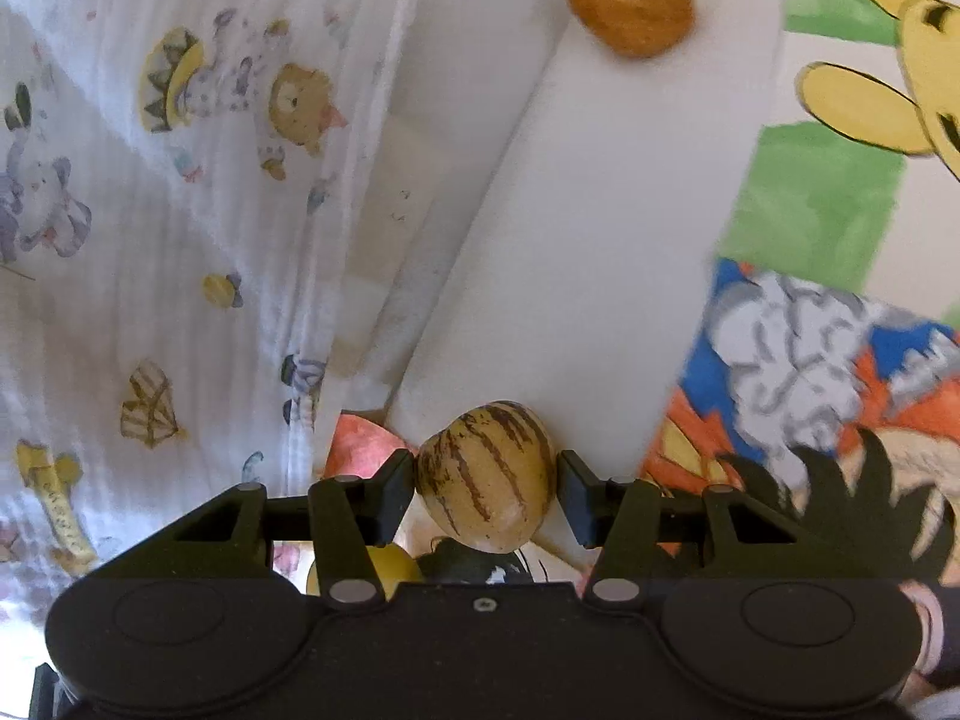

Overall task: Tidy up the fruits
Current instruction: 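Close the right tool on the striped pepino while the left tool grasps the yellow lemon, then carry the pepino and lemon over the metal tray with both tools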

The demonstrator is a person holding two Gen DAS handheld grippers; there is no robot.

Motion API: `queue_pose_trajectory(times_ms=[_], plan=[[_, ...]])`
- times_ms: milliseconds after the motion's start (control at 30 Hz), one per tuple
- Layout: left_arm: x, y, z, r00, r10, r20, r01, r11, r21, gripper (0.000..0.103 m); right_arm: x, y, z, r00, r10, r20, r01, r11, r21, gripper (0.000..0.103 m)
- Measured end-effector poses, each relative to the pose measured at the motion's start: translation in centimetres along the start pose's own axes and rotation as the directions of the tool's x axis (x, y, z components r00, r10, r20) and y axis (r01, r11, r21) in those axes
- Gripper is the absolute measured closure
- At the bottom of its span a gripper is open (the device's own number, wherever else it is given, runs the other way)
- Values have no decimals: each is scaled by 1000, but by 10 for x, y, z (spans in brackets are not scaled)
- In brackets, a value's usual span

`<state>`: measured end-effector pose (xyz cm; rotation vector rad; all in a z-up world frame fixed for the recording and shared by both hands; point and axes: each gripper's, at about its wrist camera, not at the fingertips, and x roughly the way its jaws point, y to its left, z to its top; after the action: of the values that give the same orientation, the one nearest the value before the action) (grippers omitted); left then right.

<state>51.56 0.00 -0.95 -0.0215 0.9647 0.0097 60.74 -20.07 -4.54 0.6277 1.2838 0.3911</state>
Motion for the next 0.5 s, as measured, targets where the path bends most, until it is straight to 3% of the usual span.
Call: queue_pose_trajectory(times_ms=[500], plan=[[-38, -30, -10, 996, -77, 51, 76, 996, 38, 45, -101, -31, -32, 981, 60, 185, -74, 995, 72, 50]])
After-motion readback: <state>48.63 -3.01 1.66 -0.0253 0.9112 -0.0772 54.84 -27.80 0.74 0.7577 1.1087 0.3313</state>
